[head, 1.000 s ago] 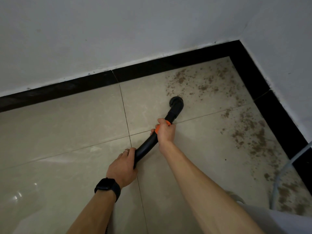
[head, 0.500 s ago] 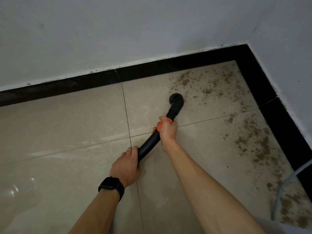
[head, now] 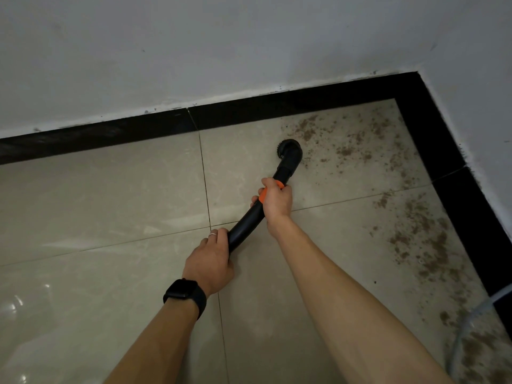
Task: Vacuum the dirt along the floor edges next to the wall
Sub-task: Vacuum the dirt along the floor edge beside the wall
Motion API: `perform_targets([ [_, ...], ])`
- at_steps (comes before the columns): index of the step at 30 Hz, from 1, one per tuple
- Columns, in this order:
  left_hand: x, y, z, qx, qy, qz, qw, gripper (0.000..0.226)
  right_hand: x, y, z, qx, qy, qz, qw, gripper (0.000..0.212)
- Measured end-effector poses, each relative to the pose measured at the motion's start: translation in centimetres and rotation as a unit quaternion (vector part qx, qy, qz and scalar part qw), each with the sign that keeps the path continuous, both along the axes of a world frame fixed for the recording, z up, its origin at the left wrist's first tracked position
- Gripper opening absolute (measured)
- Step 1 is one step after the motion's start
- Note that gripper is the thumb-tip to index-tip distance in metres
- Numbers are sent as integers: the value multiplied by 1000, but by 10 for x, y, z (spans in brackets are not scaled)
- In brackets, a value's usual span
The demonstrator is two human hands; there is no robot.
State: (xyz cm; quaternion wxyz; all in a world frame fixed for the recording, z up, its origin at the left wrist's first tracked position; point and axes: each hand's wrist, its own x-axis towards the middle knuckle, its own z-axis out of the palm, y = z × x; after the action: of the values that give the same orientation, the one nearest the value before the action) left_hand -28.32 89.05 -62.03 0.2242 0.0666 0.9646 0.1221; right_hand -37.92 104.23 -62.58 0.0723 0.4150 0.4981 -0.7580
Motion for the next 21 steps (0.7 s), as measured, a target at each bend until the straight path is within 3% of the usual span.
perform_targets([
  [15, -45, 26, -7, -32, 20, 17, 999, 44, -56, 25, -7, -17, -2, 64, 998, 37],
  [21, -66, 24, 18, -84, -83, 39, 992, 43, -85, 11, -5, -22, -58, 144, 988, 37],
])
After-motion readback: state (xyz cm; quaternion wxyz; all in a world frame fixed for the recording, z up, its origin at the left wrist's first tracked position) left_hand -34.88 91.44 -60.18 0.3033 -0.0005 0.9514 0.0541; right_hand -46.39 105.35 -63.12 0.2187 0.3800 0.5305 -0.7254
